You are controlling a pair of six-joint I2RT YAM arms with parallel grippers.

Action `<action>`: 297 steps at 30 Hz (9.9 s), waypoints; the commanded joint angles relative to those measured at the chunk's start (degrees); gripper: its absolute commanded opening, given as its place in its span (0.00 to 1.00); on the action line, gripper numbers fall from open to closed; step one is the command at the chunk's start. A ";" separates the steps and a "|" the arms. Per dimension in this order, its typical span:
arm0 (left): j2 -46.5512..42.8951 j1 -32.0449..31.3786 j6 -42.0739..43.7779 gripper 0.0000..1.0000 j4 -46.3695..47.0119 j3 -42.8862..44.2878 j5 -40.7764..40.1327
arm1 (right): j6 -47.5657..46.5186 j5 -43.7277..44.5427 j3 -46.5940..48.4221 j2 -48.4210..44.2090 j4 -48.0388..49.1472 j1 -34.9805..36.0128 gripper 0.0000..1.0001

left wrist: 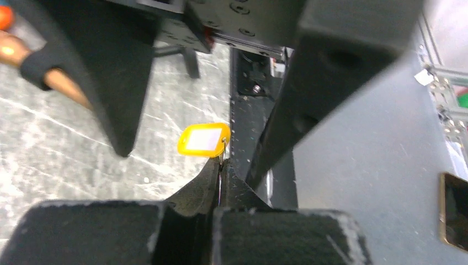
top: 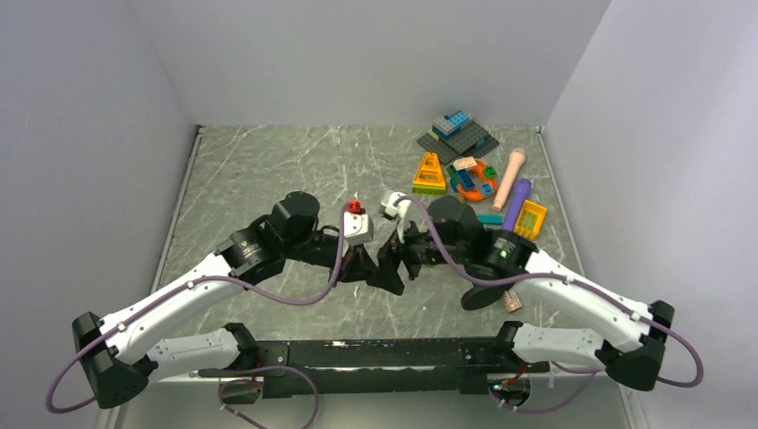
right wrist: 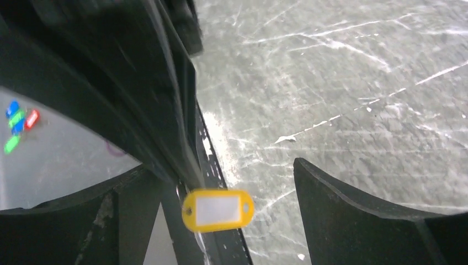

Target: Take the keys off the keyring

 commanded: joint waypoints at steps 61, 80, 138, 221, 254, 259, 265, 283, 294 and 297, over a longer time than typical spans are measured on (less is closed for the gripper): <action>-7.34 8.72 -12.66 0.00 16.72 -1.89 -2.18 | 18.19 9.30 -13.93 -14.75 33.86 0.16 0.45; -5.29 8.67 -12.51 0.00 16.52 -1.29 1.76 | 16.81 6.94 -12.67 -13.48 34.30 0.10 0.27; 2.38 8.66 -8.53 0.02 9.81 3.03 12.78 | 4.93 -0.25 -7.26 -15.76 12.72 0.16 0.00; 0.92 9.13 -7.56 0.13 9.47 2.58 7.49 | 14.68 4.72 -22.30 -21.77 32.36 0.07 0.00; -14.74 9.40 -4.44 0.84 14.45 -2.56 -1.72 | 15.65 2.55 -20.71 -25.40 37.64 0.07 0.00; -13.40 9.38 -5.23 0.85 15.54 -2.52 2.99 | 15.81 0.58 -19.88 -23.85 40.18 0.11 0.00; -12.28 9.32 -5.02 0.82 14.88 -1.92 5.02 | 15.73 -0.53 -19.26 -22.56 41.65 0.16 0.00; -7.83 8.03 -5.14 0.56 13.46 -0.53 9.74 | 16.06 -1.79 -19.85 -21.07 44.42 0.13 0.00; -7.30 7.94 -5.42 0.29 12.95 -0.08 8.73 | 16.21 -1.92 -20.11 -20.08 45.02 0.24 0.00; -7.27 7.80 -5.54 0.30 13.03 -0.18 8.53 | 16.25 -1.92 -20.42 -19.73 45.35 0.17 0.00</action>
